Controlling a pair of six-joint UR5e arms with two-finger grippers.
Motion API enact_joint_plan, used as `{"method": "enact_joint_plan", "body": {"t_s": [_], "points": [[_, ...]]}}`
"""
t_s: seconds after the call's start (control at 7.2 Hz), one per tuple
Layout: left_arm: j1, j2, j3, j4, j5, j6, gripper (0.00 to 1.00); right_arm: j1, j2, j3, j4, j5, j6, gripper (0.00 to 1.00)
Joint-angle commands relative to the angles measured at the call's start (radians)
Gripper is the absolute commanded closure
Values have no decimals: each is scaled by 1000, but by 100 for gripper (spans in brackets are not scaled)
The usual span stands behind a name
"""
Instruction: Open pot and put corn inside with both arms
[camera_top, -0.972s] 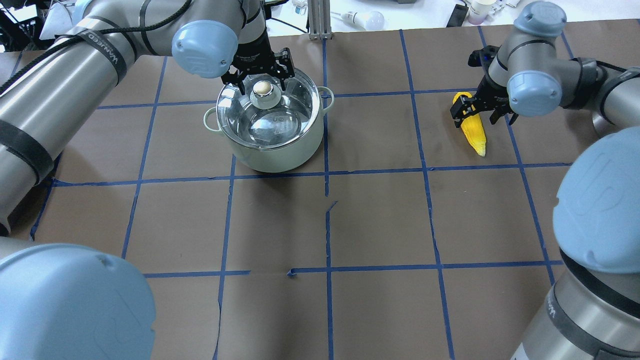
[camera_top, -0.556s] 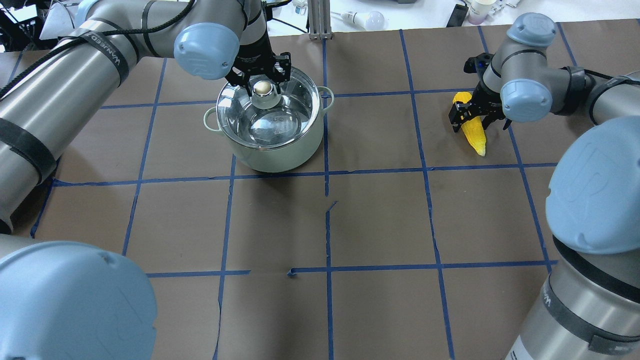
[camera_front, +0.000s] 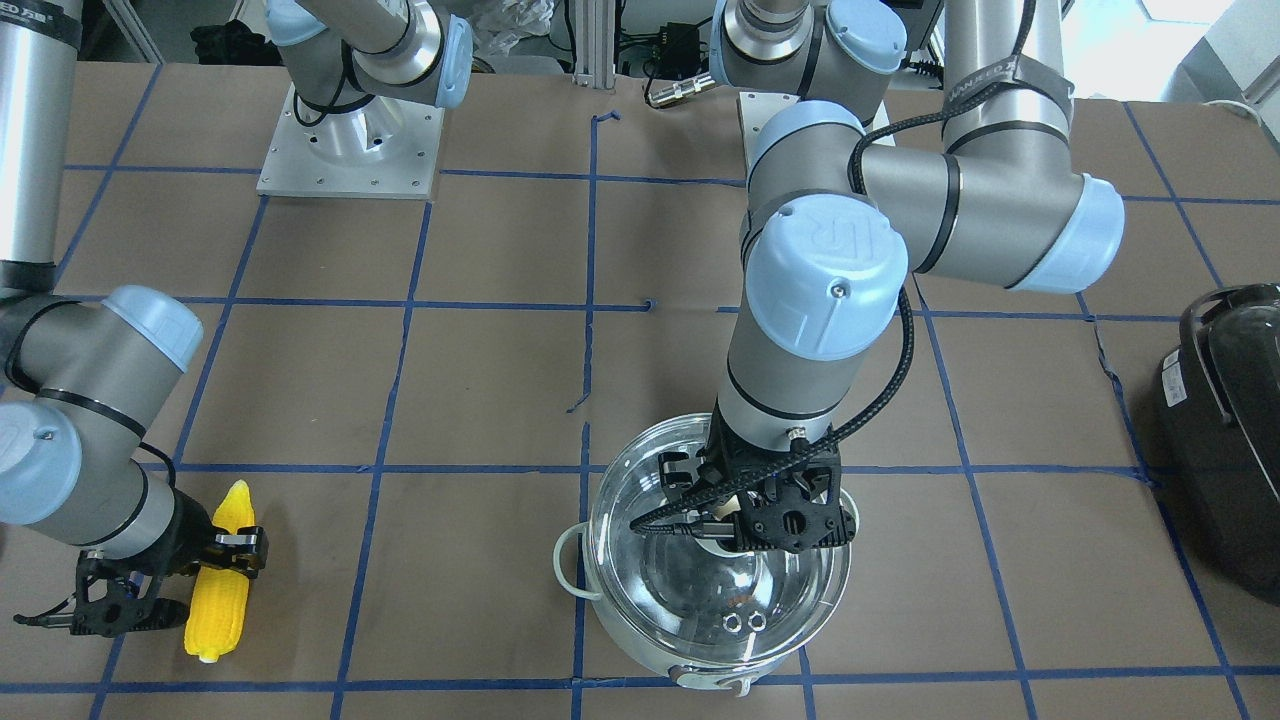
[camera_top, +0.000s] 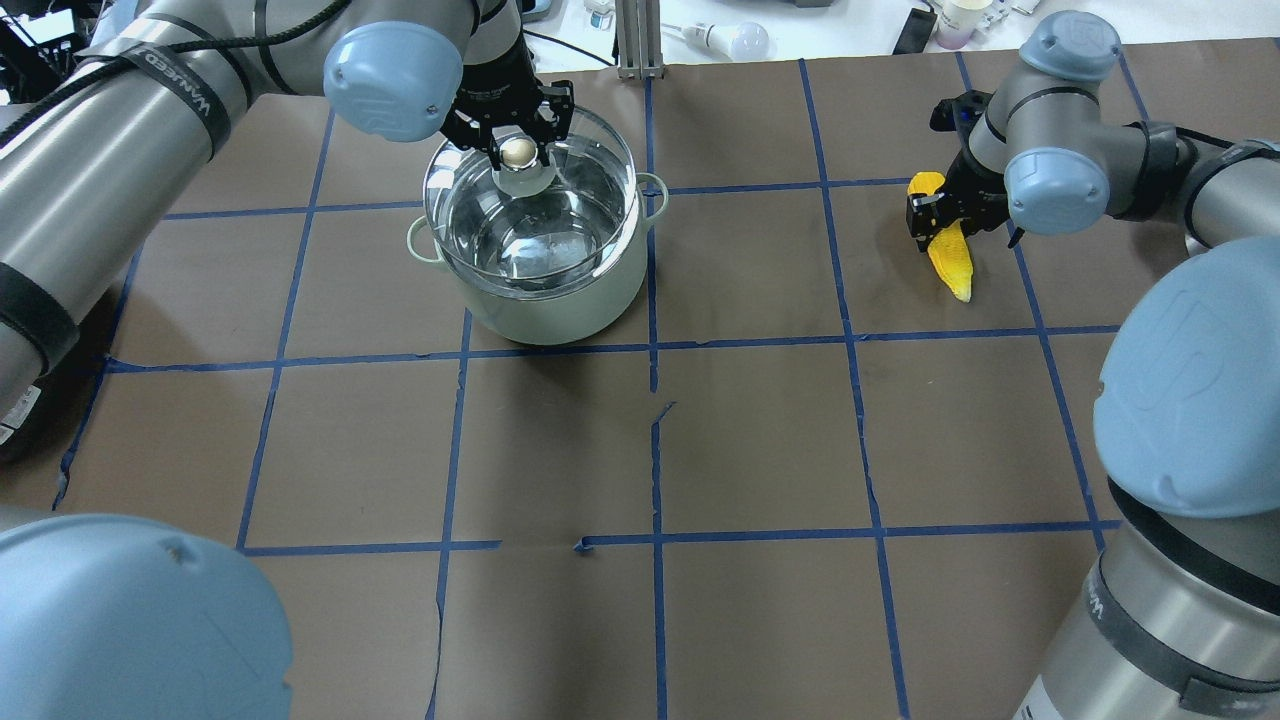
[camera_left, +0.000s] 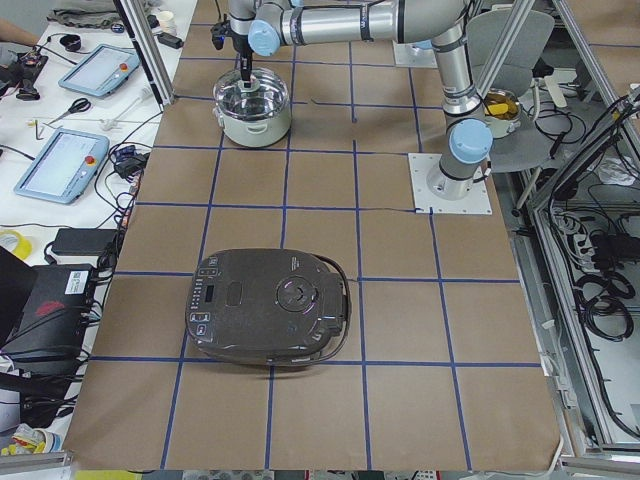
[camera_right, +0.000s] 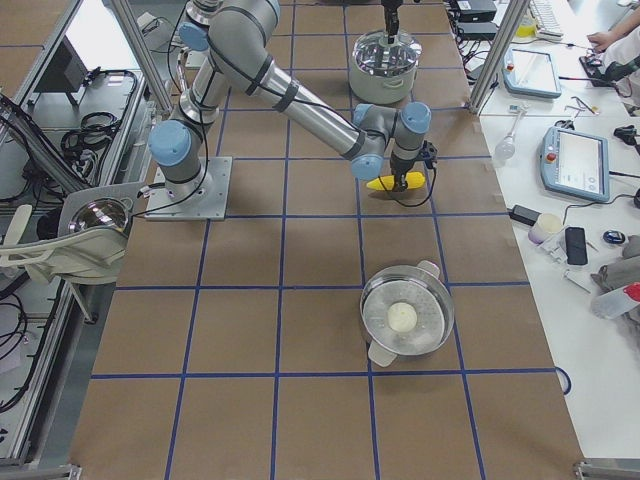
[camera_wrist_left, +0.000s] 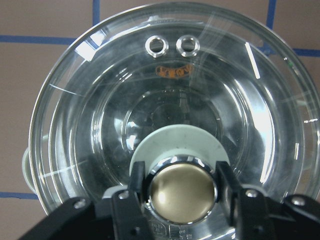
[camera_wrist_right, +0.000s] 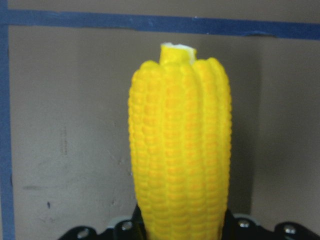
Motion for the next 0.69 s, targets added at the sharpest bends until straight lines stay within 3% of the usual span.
{"method": "enact_joint_plan", "body": {"t_s": [0.0,0.28,0.56], "points": [[65,46,9,-92,33,101,100,64,-70,-29,47,-7,80,100],[226,83,-30,-149,24,243,100,213,-144,-154,254,-11,330,100],[445,88,-121,-135,23,441,100,421,-144,-267,349,-20,622,100]]}}
